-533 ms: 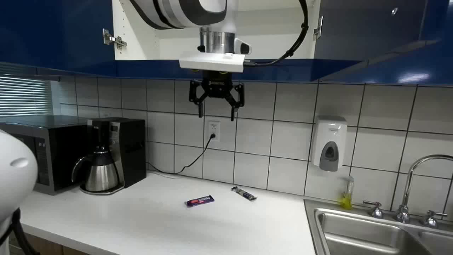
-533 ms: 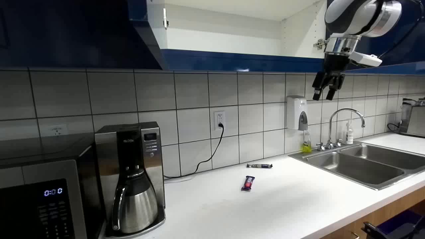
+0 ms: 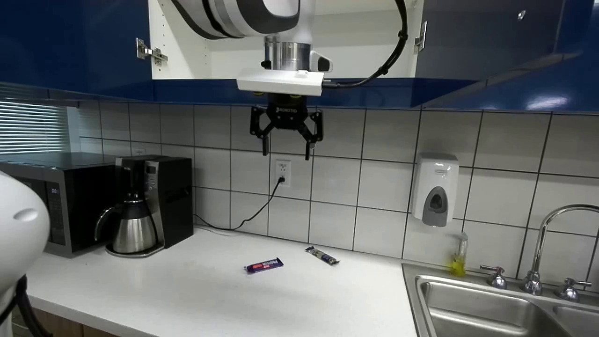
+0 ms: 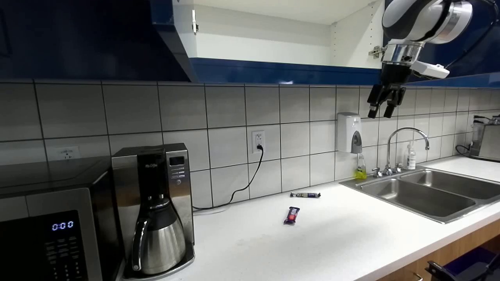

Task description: Put the candy bar into the cupboard

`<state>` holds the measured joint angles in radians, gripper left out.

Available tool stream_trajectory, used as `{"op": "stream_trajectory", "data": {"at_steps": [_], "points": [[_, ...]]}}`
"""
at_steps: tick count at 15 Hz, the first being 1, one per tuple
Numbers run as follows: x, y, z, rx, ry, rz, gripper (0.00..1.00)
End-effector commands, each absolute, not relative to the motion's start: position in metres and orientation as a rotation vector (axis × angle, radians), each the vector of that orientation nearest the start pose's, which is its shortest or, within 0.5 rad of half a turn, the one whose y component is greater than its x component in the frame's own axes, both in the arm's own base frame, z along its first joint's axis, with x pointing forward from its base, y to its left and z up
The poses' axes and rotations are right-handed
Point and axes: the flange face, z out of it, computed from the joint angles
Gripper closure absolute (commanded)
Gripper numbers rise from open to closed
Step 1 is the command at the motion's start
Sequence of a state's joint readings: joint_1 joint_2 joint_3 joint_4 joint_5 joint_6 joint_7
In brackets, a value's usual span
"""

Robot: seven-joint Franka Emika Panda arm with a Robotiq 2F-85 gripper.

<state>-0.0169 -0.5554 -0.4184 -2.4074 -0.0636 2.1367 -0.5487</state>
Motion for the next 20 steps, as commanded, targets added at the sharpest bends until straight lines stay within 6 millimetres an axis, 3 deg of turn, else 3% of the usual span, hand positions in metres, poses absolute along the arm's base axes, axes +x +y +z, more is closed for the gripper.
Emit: {"op": "stream_trajectory", "data": {"at_steps": [1,4,8,20], "points": [[0.372,-0.195,0.519,-3.067,-0.264,-0.449,0.00],[0.372,-0.195,0.519,-3.067,-0.264,-0.449,0.00],[0.379,-0.188,0.499,-3.077,-0.260,-0.388,0.00],[0.383,-0.133,0.383,-3.127,-0.265,-0.223,0.00]]}}
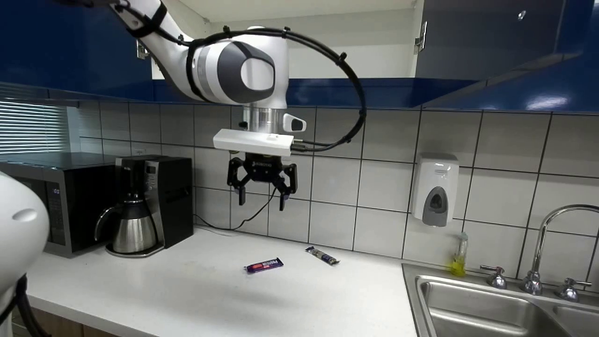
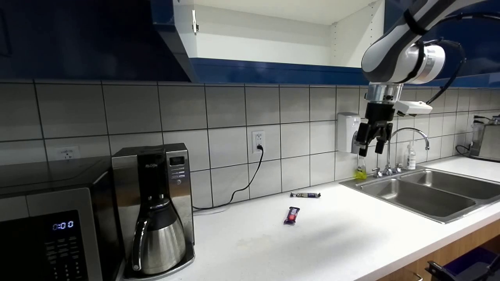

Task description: Put the candy bar into the cupboard

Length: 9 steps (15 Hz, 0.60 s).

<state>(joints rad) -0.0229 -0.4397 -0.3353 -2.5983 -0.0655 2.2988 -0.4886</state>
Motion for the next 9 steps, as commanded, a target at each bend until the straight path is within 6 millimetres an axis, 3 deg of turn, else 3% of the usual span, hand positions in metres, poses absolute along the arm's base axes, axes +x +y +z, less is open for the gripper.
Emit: {"op": "stream_trajectory", "data": {"at_steps": [1,9], "points": [[0.383,-0.128,0.374,-3.130,-0.257,-0.216,0.00],[0.407,-0.091,0.314,-3.154,-0.072,-0.263,0.00]]}}
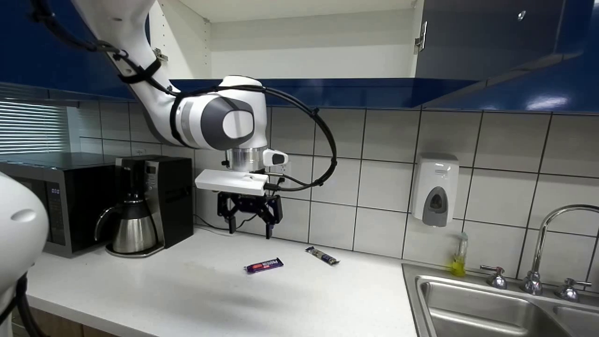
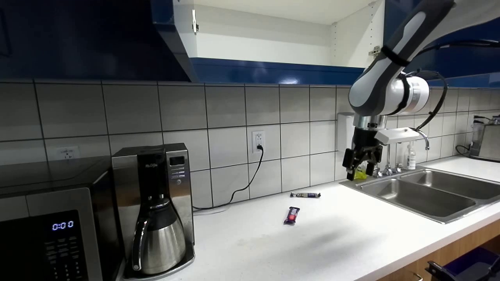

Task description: Put the candy bar into the cupboard

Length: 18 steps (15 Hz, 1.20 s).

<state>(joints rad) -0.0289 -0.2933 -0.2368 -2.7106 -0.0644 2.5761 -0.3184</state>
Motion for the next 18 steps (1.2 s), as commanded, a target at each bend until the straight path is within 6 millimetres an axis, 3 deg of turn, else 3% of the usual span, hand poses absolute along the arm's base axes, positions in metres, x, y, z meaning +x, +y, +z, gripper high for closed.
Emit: {"op": "stream_trajectory", "data": {"at_steps": [1,6,18], "points": [[0.412,-0.085,0.307,-3.151,-0.038,-0.263,0.00],[0.441,-0.060,0.267,-3.138,0.088,-0.266,0.00],[0.550,-0.031,0.196,-3.116,0.274,-0.312,0.00]]}}
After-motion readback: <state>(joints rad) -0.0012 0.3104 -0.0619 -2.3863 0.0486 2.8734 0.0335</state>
